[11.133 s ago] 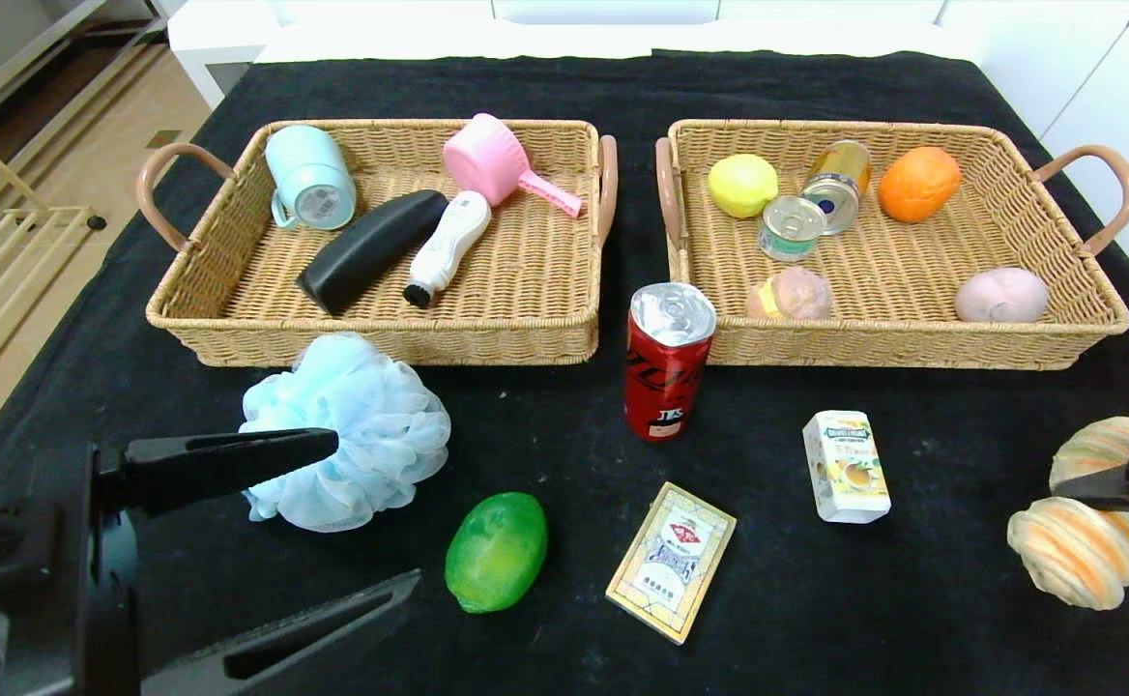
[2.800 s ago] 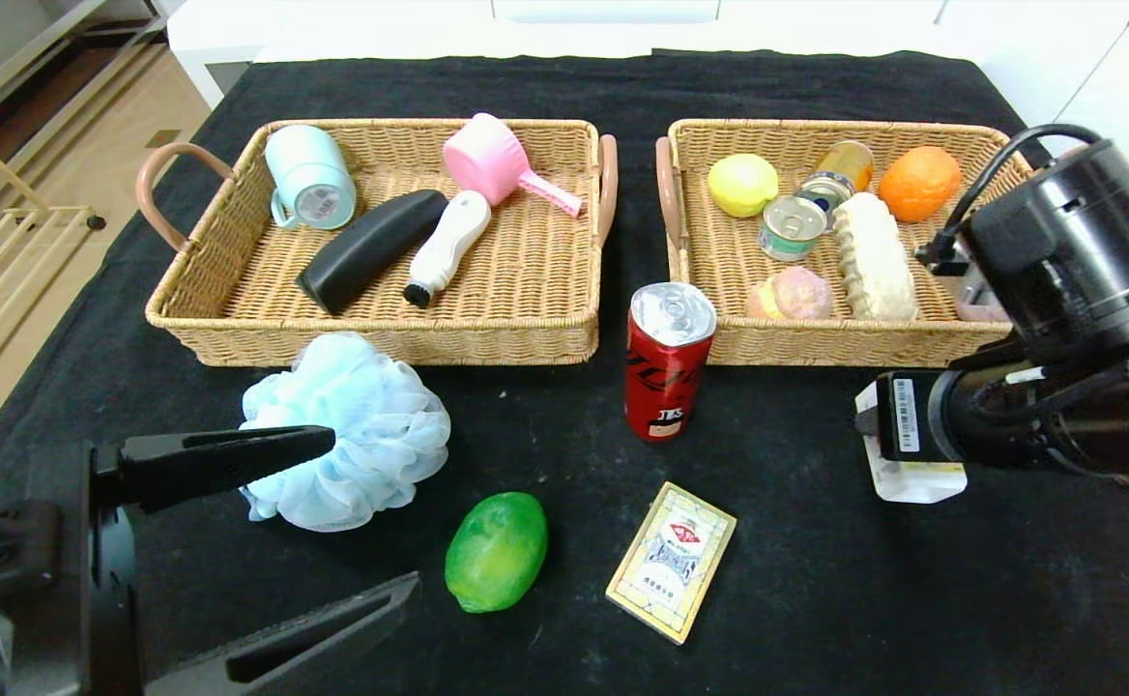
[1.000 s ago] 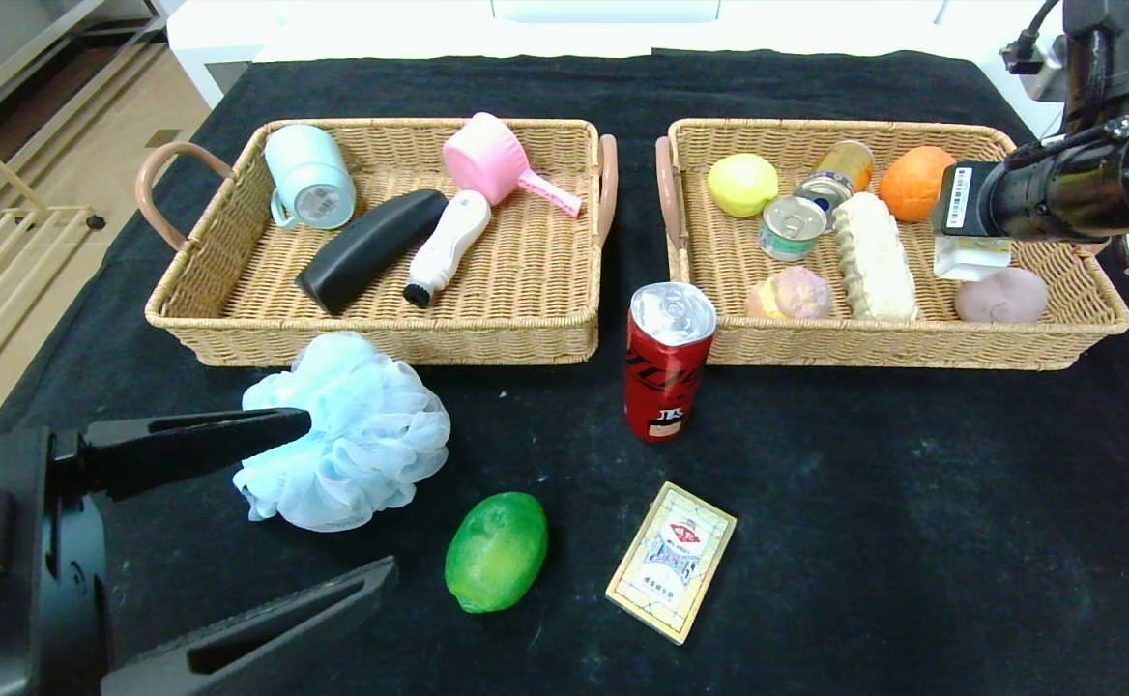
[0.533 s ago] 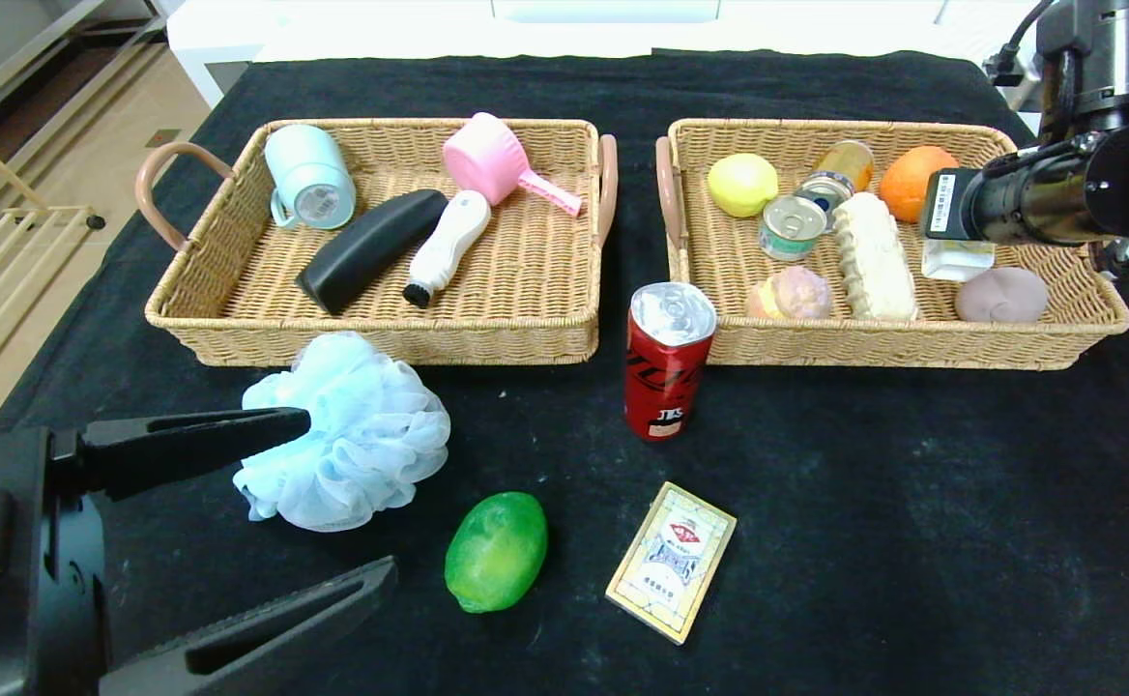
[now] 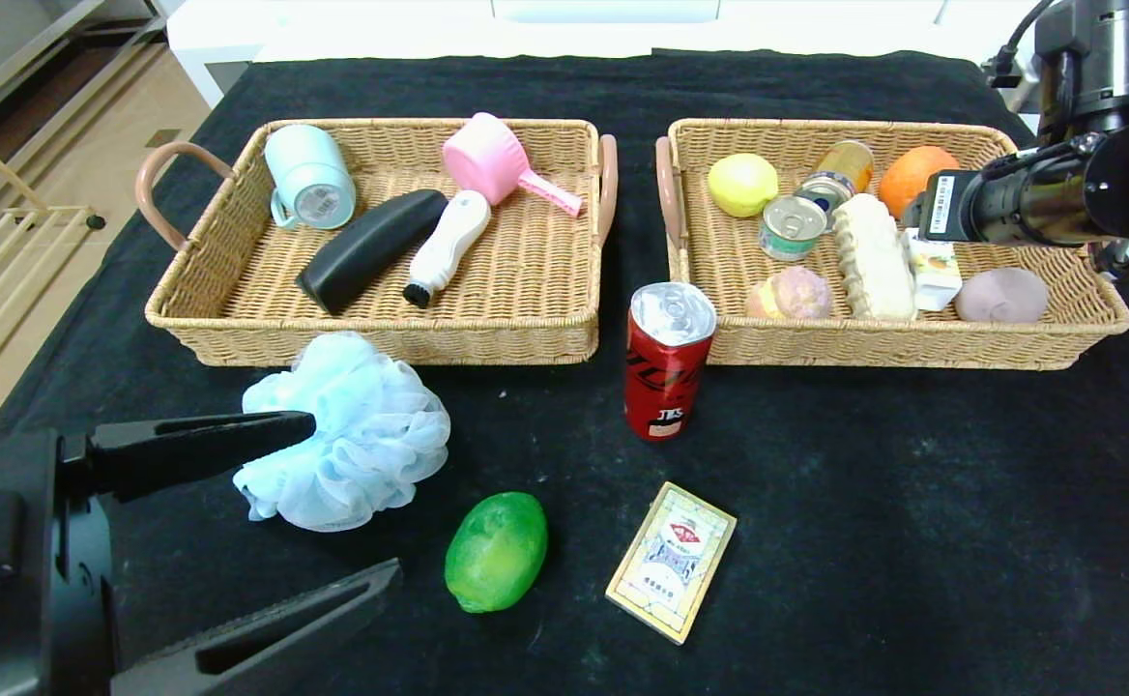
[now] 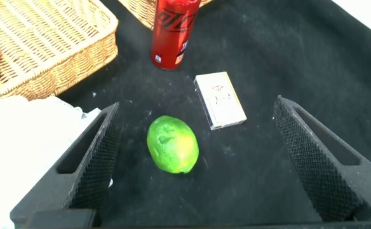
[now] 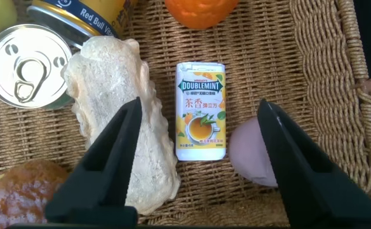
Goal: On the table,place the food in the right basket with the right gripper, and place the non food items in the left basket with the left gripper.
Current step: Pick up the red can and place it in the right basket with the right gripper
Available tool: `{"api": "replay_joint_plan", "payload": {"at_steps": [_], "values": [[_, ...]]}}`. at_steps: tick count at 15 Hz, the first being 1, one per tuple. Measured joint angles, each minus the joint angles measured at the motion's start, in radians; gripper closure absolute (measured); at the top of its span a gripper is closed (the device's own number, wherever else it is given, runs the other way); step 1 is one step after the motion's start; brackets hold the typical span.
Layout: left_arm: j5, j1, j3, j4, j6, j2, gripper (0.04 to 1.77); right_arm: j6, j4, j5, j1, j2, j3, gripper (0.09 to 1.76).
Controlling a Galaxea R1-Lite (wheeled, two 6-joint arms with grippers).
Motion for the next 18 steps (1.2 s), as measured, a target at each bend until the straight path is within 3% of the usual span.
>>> {"api": "replay_joint_plan", "payload": {"at_steps": [5,8,13,18], "values": [[0.000,0.000,0.000,0.001,0.001,0.005,0.09,0.005,0.002,0.003,0.033,-0.044,0.037,0.32],[0.000,0.000,0.000,0.001,0.002,0.005,0.09,0.005,-0.001,0.006,0.081,-0.115,0.140,0.27],[0.001,0.000,0.002,0.007,0.002,0.008,0.09,0.014,-0.016,0.069,0.201,-0.312,0.454,0.21],[0.001,0.000,0.000,0.008,0.003,0.009,0.09,-0.022,-0.289,0.231,0.284,-0.484,0.810,0.17]]}}
